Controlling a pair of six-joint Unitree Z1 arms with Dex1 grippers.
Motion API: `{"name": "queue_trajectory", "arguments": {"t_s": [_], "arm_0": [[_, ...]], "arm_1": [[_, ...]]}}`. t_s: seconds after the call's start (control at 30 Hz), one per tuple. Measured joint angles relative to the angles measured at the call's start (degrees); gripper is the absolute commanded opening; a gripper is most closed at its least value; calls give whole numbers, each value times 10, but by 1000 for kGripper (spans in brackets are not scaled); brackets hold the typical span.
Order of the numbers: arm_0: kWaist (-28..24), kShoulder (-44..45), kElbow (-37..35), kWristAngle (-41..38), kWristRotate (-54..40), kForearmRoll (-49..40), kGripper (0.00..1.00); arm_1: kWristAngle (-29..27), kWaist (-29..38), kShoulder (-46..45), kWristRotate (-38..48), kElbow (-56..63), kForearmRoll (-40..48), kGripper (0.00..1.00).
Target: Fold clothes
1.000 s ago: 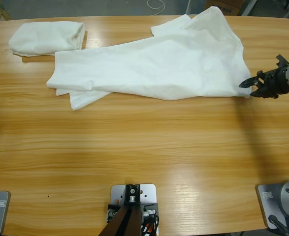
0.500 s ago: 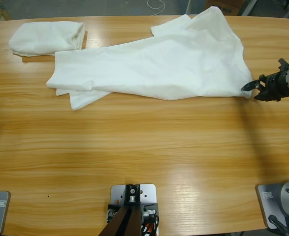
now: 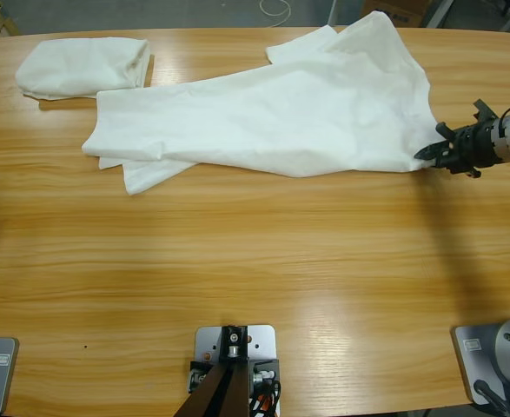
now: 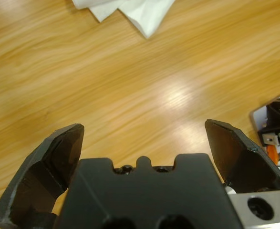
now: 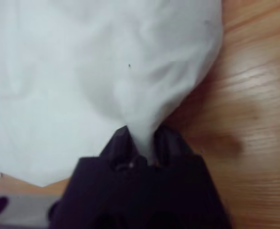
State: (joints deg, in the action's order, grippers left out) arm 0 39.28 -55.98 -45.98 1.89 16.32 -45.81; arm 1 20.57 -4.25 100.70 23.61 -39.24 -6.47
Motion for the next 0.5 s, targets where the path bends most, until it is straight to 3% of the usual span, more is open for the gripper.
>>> {"name": "queue_trajectory", "arguments": {"t_s": [0.3,0.5], "arm_0": [[0,-2,0,0,0,0,1000],[0,-3,0,0,0,0,1000]], "arm_1": [[64,25,-50,-6,-63,-10,0],[92,29,26,-3,-197,-40,0]]}}
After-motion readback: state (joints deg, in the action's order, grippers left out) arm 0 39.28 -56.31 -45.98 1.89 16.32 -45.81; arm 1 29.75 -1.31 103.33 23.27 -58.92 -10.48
